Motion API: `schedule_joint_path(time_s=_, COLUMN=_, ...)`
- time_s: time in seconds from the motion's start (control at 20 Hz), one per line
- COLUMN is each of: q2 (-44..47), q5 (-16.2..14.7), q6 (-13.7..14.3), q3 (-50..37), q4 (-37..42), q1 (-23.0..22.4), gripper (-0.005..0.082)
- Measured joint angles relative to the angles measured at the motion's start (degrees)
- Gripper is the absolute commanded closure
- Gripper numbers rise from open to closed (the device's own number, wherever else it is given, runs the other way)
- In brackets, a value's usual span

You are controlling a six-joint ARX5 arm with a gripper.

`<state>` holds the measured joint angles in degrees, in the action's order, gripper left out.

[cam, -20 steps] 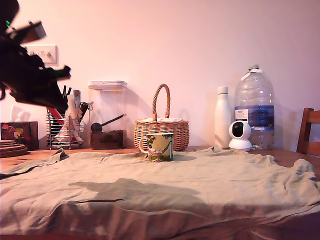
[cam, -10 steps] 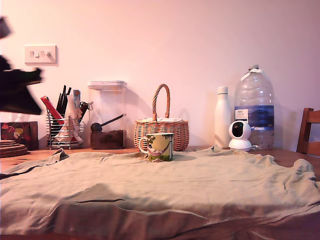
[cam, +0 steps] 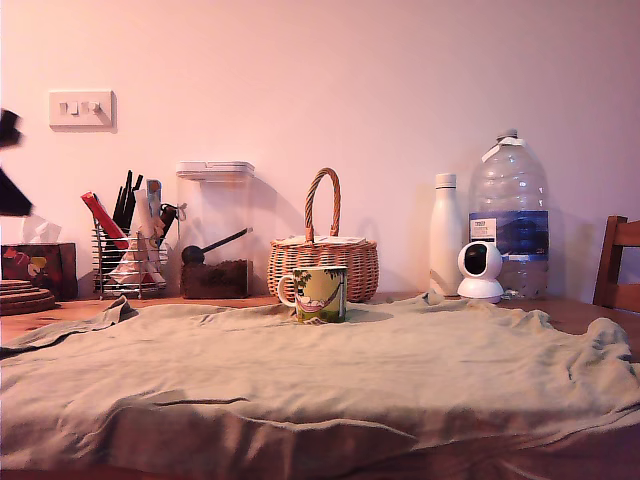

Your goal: Pick up the coffee capsules on the table and drop them inside the coffee cup

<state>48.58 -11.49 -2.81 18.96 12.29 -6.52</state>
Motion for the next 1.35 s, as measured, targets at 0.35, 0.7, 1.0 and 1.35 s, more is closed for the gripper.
schedule_joint_path(time_s=0.35, q2=-13.7, q5=1.1, q6=0.0, q3=-3.8, q4=-8.4, q1=0.0, gripper=0.0788)
schedule_joint_path(time_s=0.7, q2=-22.9, q5=2.6, q6=0.0, q3=-5.8, q4=-13.3, q1=0.0, gripper=0.0788)
schedule_joint_path(time_s=1.0, q2=-31.5, q5=2.6, q6=0.0, q3=-7.0, q4=-20.5, q1=0.0, gripper=0.0788)
schedule_joint_path(time_s=1.35, q2=-37.4, q5=2.8, q6=-1.4, q3=-7.0, q4=-22.3, q1=0.0, gripper=0.0788)
